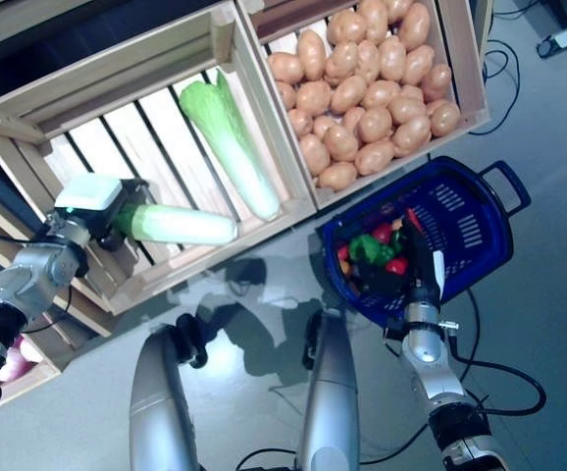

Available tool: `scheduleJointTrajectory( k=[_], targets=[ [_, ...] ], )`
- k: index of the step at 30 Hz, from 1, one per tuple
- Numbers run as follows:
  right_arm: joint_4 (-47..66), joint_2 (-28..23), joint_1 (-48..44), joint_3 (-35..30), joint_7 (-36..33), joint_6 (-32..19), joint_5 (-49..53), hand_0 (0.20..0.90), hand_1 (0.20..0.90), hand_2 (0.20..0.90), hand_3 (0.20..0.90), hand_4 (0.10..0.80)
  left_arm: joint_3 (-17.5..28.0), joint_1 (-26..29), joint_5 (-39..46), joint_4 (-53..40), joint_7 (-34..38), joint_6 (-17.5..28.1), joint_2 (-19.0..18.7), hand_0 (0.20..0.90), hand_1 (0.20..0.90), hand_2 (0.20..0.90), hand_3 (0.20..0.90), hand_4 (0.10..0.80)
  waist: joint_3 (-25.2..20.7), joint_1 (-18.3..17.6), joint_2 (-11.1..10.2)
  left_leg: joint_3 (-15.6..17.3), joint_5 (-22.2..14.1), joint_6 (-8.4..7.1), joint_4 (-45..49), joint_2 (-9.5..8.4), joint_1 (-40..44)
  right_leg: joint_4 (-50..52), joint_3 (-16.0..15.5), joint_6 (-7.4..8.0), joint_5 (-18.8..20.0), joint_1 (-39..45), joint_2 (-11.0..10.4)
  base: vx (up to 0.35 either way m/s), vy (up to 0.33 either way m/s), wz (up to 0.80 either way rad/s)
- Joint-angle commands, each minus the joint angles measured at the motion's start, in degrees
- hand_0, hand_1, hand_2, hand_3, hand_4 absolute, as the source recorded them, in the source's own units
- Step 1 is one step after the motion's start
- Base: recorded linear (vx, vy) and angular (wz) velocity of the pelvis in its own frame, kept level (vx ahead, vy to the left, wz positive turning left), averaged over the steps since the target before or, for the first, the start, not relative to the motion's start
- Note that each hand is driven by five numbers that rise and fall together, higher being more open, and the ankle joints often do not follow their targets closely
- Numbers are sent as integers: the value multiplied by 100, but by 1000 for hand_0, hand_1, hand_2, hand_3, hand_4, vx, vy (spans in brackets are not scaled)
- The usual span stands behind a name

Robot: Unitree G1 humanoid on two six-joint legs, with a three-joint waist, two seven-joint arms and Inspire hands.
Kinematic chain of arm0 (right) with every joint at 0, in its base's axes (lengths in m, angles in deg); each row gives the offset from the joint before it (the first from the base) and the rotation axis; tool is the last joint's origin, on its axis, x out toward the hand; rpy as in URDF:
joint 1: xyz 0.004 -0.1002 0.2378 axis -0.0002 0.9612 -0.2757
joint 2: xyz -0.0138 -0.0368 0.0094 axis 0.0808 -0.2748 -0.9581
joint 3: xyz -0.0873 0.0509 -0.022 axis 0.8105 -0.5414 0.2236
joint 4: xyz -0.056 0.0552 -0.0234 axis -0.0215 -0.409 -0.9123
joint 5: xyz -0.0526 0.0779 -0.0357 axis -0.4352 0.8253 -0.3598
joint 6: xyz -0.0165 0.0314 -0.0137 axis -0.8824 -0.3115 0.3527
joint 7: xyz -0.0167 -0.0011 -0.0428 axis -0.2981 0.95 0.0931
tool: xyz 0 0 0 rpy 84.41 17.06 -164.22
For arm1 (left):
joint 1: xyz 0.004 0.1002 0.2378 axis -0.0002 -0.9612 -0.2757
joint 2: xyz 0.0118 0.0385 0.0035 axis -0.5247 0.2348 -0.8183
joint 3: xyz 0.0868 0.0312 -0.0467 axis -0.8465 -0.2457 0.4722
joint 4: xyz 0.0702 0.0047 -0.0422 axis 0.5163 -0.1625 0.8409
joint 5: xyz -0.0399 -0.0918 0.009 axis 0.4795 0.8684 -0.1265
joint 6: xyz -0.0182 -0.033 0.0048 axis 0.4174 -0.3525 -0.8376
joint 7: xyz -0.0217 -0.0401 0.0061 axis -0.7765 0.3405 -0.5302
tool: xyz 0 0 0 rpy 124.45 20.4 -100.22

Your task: Put vegetables into the basket

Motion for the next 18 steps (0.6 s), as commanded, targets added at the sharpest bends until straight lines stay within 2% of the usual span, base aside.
scheduleJointTrajectory(
  k=[1,2,3,9,12,18],
  targets=[
    [369,-250,-267,-295,-327,-439,-155,900,900,900,900,800,-357,244,343,1261,-530,-401,487,900,900,900,900,800,91,-205,-79,-154,-827,-55,524,260,37,-256,2,162,475,35,-161,0,0,0],
    [352,-243,-264,-300,-327,-453,-153,900,900,900,900,800,-343,232,365,1281,-564,-370,505,514,514,514,514,543,88,-205,-77,-157,-836,-49,541,259,33,-246,4,157,472,29,-158,0,0,0],
    [347,-237,-259,-302,-318,-457,-149,900,900,900,900,800,-334,205,416,1297,-570,-319,521,300,300,300,300,400,88,-203,-73,-164,-841,-49,559,255,26,-230,5,153,464,24,-157,0,0,0],
    [353,-164,-212,-306,-355,-454,-213,900,900,900,900,800,-90,-8,909,1331,-203,-166,600,300,300,300,300,400,43,-188,-36,-136,-830,-18,515,221,111,-275,2,133,467,104,-127,11,3,-5],
    [386,-138,-110,-338,-342,-475,-248,900,900,900,900,800,160,-224,905,1344,187,36,627,300,300,300,300,400,-10,-170,-20,-111,-819,0,464,213,187,-329,-8,109,476,176,-129,28,8,-9],
    [403,-81,-63,-344,-377,-505,-324,900,900,900,900,800,360,-449,872,1275,505,86,688,300,300,300,300,400,-73,-139,-3,-79,-817,8,400,188,316,-380,-29,80,468,286,-121,11,3,-1]
  ],
)
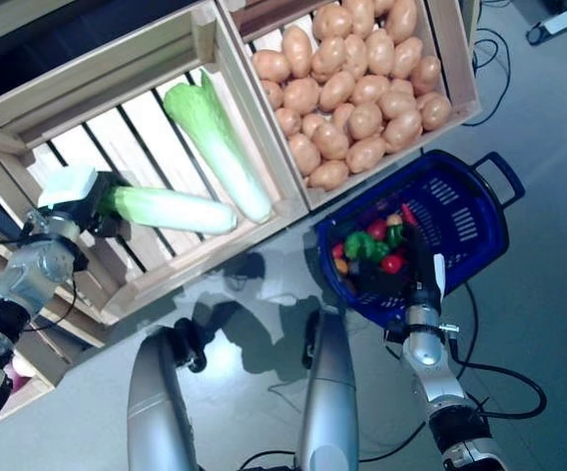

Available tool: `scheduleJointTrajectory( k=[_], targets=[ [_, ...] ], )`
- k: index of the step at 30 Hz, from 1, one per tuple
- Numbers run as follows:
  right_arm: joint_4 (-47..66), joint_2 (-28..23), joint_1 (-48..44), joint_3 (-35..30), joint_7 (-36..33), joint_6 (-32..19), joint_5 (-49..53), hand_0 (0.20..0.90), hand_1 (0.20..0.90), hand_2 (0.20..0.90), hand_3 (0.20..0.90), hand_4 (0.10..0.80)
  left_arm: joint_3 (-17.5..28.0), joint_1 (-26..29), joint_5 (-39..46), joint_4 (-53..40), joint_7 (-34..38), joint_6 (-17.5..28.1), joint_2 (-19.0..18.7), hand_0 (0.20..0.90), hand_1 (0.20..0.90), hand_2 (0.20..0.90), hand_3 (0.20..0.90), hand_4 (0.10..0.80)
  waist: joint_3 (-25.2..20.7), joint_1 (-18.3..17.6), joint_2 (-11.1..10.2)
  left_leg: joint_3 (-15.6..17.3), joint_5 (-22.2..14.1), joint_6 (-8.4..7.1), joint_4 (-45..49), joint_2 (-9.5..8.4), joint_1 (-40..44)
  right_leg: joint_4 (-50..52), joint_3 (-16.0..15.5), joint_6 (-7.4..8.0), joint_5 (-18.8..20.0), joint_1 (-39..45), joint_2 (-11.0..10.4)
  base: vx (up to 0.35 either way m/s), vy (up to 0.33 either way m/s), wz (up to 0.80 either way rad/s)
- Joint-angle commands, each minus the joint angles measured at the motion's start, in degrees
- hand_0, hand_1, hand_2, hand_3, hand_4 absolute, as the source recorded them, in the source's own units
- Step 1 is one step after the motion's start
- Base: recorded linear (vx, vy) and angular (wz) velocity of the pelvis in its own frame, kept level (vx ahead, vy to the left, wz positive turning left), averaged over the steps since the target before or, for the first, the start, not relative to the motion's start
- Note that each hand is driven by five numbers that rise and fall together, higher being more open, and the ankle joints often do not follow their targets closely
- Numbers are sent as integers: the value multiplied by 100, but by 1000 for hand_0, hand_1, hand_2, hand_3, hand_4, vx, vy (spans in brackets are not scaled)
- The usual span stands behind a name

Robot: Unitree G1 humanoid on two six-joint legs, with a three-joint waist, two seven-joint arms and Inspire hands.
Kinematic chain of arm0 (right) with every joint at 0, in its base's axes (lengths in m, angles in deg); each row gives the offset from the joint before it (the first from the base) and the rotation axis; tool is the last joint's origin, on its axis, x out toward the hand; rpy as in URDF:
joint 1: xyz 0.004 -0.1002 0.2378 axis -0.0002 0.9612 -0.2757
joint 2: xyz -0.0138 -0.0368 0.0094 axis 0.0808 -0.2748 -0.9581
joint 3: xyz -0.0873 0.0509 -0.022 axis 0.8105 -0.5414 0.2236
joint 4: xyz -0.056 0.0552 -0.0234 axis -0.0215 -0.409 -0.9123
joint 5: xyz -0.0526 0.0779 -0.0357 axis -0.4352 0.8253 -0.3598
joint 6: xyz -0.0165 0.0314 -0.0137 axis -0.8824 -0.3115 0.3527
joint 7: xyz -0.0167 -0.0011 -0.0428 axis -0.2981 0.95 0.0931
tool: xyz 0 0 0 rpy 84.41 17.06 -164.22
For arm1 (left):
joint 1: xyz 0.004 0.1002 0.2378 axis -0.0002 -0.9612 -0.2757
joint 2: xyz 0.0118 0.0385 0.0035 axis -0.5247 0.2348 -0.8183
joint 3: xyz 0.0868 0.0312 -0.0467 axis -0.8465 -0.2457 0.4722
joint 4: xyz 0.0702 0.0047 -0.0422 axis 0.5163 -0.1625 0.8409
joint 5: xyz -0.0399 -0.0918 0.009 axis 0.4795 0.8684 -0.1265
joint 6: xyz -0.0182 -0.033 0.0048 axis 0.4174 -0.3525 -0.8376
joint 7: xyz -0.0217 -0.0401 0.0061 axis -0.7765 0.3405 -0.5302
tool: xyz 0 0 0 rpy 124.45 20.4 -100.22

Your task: Put vegetables into the basket

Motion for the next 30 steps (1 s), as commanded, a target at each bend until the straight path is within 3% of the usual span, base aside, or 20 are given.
scheduleJointTrajectory(
  k=[1,9,18,21,22,30],
  targets=[
    [406,-108,-159,-341,-364,-492,-305,900,900,900,900,800,-132,-430,-28,549,45,-144,314,300,300,300,300,400,-100,-79,-9,-76,-757,-101,232,143,207,-464,-21,118,389,198,-109,34,-1,4],
    [490,-65,-147,-325,-406,-386,-323,900,900,900,900,800,56,-561,349,307,59,33,308,300,300,300,300,400,-216,-57,15,-52,-733,-97,93,97,384,-579,-30,99,392,355,-90,5,0,0],
    [653,2,-13,-396,-350,-459,-363,900,900,900,900,800,585,-773,1467,-172,-181,770,429,300,300,300,300,400,-458,-27,69,45,-549,-61,-534,40,963,-1021,-59,30,479,866,-64,40,8,0],
    [717,74,110,-433,-324,-583,-398,900,900,900,900,800,769,-968,1777,-511,-270,974,470,300,300,300,300,400,-585,12,104,73,-482,-37,-811,-8,1241,-1202,-102,7,497,1114,-64,50,-3,4],
    [754,104,136,-446,-306,-602,-416,900,900,900,900,800,823,-1033,1854,-635,-281,1000,490,300,300,300,300,400,-637,25,112,120,-275,20,-1013,-34,1296,-1388,-150,-57,674,1168,-45,0,0,0],
    [1050,348,290,-484,-109,-753,-436,900,900,900,900,800,1245,-1790,2694,-1673,-645,1195,773,300,300,300,300,400,-1008,205,178,185,-65,59,-1856,-201,2209,-2064,-359,-71,777,2036,-39,71,-18,3]
  ],
)
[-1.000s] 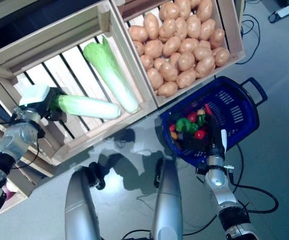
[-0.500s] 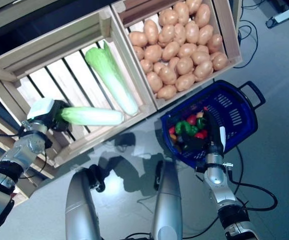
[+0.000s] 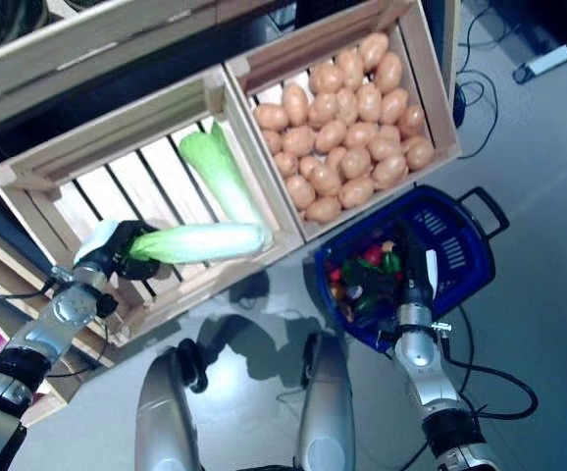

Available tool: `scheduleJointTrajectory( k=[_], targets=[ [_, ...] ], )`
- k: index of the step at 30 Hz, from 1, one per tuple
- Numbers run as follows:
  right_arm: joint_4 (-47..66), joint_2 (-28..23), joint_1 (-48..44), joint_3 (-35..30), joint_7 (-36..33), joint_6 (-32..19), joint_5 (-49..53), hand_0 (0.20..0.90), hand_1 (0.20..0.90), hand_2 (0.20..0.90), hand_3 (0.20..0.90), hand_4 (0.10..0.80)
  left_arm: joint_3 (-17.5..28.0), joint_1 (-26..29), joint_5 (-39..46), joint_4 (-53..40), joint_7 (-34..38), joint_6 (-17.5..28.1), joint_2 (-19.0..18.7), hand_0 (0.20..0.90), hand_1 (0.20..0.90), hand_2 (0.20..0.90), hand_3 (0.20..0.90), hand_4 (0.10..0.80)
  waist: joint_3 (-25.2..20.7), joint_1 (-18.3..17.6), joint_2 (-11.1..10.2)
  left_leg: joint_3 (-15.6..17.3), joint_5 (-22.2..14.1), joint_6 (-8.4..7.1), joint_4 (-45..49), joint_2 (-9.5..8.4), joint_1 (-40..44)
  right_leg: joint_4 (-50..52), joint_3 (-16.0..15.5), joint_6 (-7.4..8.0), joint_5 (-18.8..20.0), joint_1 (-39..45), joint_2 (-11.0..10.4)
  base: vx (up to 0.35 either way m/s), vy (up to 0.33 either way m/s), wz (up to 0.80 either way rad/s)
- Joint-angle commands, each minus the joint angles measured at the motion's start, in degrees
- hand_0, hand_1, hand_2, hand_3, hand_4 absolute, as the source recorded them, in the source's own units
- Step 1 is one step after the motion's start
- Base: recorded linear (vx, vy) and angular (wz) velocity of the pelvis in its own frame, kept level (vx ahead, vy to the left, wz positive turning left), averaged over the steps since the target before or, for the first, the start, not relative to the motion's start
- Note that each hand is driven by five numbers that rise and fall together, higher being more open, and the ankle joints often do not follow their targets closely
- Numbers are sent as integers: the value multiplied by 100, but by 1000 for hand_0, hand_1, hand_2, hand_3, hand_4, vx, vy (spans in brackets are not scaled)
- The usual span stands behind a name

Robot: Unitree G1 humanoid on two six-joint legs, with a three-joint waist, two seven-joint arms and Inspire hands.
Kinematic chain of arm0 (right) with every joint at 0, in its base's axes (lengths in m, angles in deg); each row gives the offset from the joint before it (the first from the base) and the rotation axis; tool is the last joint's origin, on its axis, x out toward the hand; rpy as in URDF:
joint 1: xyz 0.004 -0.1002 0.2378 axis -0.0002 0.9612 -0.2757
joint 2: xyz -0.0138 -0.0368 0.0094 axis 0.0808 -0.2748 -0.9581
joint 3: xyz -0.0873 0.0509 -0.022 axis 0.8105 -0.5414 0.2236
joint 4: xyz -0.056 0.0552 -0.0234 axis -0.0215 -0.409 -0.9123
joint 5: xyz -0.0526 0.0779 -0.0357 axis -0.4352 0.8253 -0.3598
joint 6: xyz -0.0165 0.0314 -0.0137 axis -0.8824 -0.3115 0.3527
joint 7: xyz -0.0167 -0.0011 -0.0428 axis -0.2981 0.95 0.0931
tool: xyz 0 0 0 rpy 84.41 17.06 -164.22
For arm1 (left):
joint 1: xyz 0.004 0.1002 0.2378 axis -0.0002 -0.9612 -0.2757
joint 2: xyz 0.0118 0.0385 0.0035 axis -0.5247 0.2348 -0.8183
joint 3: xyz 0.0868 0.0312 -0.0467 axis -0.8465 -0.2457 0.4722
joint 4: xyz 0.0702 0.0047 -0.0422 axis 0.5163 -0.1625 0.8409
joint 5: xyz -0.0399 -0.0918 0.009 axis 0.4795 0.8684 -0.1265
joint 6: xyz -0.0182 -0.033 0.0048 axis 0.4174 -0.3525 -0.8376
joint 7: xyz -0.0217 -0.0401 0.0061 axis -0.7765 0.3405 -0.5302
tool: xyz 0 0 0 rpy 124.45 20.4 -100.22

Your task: Put vegetables into the basket

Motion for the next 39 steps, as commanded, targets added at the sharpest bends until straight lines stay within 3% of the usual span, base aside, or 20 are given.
scheduleJointTrajectory(
  k=[1,8,13,19,23,39],
  targets=[
    [366,75,56,-379,-66,-726,-215,900,900,900,900,800,331,-171,568,-437,50,636,160,300,300,300,300,400,-975,144,159,12,-274,276,-546,-88,607,-1029,20,-68,788,484,-67,66,-12,7],
    [620,351,199,-428,367,-692,90,900,900,900,900,800,616,-671,907,-1060,-187,593,467,300,300,300,300,400,-1393,234,219,202,60,251,-1479,-204,1506,-2014,-226,-83,1005,1419,115,90,-26,-1],
    [754,588,242,-344,728,-689,322,900,900,900,900,800,720,-939,1038,-1303,-393,464,730,300,300,300,300,400,-1692,270,259,378,421,223,-2317,-335,2189,-2958,-346,-93,1275,2110,364,93,-25,-2],
    [813,903,276,-164,1893,-647,1384,900,900,900,900,800,776,-1187,1378,-1350,-658,407,1106,300,300,300,300,400,-1999,302,270,539,870,156,-3567,-552,3107,-4315,-527,-19,1662,3082,671,88,-5,3],
    [840,1244,334,-13,2967,-211,2462,900,900,900,900,800,764,-1280,1548,-1357,-628,460,1438,300,300,300,300,400,-2226,326,289,560,1154,114,-4274,-682,3527,-4986,-567,15,1944,3522,799,95,4,0],
    [715,1686,179,492,4364,796,3826,900,900,900,900,800,428,-1033,1684,-1106,-567,285,1985,300,300,300,300,400,-2518,369,231,401,1304,140,-5113,-869,4032,-5845,-548,81,2332,4045,955,28,-3,3]
  ],
)
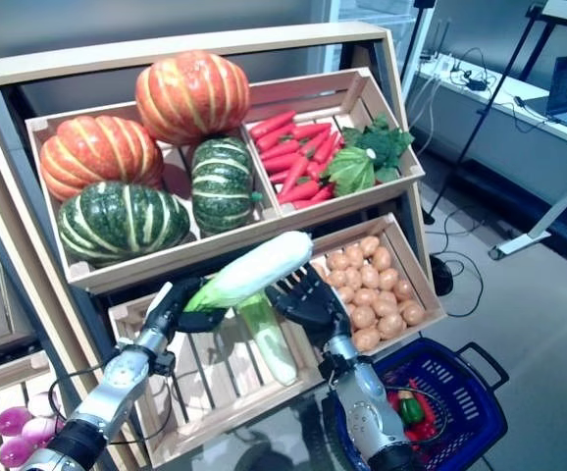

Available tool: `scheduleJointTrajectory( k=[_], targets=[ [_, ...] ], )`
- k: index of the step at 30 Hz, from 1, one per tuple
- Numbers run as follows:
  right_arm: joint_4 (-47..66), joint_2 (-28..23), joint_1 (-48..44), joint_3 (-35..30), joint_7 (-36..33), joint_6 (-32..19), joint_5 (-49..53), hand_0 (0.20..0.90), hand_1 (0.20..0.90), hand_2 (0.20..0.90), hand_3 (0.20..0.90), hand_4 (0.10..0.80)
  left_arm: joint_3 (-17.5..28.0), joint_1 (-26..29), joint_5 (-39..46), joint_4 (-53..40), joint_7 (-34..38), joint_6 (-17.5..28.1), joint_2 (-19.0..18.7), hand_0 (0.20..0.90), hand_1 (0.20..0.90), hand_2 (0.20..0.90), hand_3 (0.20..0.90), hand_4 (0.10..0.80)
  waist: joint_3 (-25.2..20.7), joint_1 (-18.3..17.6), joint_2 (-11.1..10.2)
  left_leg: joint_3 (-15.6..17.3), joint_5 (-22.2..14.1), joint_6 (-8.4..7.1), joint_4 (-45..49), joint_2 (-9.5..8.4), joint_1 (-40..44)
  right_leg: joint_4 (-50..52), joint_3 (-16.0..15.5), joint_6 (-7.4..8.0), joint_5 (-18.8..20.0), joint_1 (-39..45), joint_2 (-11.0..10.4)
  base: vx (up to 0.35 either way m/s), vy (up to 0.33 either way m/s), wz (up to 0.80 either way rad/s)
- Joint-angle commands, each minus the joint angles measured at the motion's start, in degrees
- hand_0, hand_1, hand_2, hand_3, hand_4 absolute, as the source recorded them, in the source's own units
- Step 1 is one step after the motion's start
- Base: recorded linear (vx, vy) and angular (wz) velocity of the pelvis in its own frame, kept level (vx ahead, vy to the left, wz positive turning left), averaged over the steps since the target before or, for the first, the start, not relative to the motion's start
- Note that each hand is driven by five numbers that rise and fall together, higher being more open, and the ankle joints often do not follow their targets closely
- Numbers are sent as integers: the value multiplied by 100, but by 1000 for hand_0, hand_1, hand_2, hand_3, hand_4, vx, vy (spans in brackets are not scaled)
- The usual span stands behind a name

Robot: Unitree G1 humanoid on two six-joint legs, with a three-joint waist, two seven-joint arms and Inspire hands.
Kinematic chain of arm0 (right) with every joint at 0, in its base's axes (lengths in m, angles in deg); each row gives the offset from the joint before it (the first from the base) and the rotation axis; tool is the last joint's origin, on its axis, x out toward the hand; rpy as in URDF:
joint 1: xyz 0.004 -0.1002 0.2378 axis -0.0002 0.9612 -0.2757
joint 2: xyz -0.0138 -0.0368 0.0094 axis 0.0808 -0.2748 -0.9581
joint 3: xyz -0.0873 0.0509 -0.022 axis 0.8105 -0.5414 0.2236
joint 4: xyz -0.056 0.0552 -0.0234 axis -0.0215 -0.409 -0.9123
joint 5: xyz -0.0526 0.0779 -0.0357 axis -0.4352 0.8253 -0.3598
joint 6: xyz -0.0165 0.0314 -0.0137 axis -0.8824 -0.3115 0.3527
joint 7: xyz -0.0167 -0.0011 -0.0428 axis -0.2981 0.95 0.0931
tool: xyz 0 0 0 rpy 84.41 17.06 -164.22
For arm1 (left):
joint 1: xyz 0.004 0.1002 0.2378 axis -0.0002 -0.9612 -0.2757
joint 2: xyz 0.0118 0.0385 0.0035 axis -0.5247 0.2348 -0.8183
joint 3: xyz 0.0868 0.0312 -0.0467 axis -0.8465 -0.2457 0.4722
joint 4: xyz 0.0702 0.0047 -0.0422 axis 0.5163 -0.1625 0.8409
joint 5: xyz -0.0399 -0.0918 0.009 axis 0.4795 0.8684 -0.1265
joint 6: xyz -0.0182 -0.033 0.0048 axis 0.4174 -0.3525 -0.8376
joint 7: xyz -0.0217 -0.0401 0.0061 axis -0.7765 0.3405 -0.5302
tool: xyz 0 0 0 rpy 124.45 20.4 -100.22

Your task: Put vegetables into the basket

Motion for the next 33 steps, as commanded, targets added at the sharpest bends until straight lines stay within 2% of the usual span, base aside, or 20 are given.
scheduleJointTrajectory(
  k=[1,9,19,33],
  targets=[
    [354,179,-579,-145,625,-146,646,900,900,900,900,800,183,796,307,-76,87,457,160,300,300,300,300,400,-160,82,102,-231,-336,249,20,-251,-36,-149,32,-420,399,-306,261,0,0,0],
    [598,235,-906,31,703,-205,1001,900,900,900,900,800,-138,942,-44,2,60,266,220,300,300,300,300,400,-131,111,72,-236,-382,275,29,-275,31,-177,97,-415,386,-250,279,0,0,0],
    [900,367,-1373,-32,470,-567,1342,900,900,900,900,800,-486,1068,-264,102,-155,69,262,300,300,300,300,400,-129,169,26,-268,-415,290,29,-285,105,-147,137,-406,339,-160,296,0,0,0],
    [1012,386,-1857,-74,436,-513,1414,900,900,900,900,800,-848,1149,-579,428,-355,29,343,300,300,300,300,400,-168,210,-36,-307,-436,277,25,-289,127,-170,180,-395,326,-114,303,4,-3,3]
  ],
)
